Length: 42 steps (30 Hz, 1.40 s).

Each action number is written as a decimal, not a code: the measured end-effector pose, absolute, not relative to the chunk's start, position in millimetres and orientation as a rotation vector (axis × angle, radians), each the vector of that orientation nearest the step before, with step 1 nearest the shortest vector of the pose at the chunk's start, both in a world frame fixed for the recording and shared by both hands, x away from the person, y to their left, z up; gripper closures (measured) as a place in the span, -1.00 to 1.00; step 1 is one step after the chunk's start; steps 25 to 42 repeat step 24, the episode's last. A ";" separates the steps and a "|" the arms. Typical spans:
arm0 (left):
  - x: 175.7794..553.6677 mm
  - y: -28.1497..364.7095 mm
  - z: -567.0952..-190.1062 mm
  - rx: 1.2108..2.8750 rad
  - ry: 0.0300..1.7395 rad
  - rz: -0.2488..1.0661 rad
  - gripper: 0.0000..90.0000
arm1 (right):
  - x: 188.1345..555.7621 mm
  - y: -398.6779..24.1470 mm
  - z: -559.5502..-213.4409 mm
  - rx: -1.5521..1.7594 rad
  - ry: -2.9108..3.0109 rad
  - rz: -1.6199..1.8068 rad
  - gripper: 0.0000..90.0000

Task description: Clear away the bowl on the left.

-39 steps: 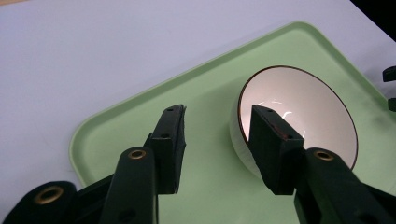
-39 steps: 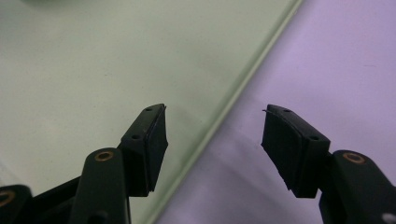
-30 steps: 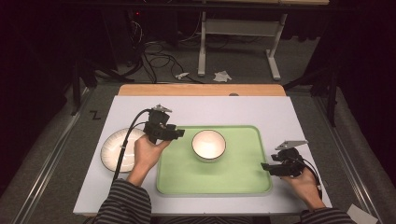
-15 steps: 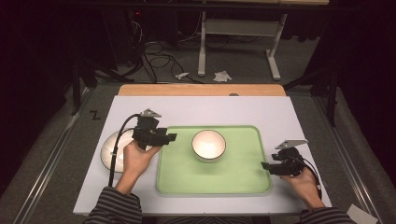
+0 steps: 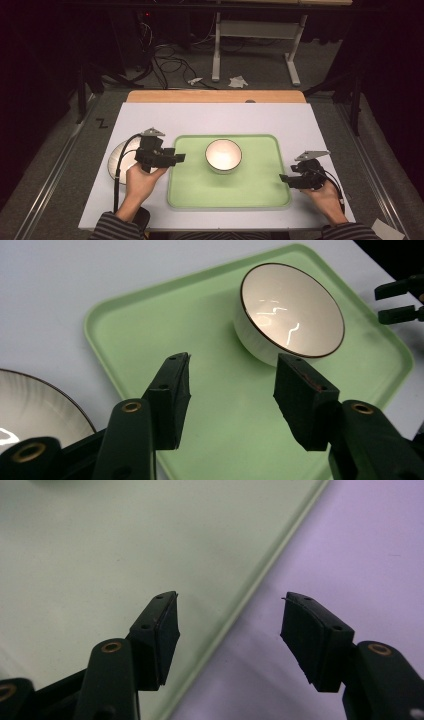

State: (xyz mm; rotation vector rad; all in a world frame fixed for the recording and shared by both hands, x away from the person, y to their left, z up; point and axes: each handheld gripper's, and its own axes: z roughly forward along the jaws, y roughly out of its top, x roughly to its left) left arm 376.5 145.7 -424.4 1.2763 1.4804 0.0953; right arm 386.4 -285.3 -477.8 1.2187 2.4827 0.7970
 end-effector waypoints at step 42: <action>360.0 126.0 -466.0 1.417 1.504 0.169 0.06 | 386.0 -284.3 -478.0 1.204 2.475 0.799 -0.10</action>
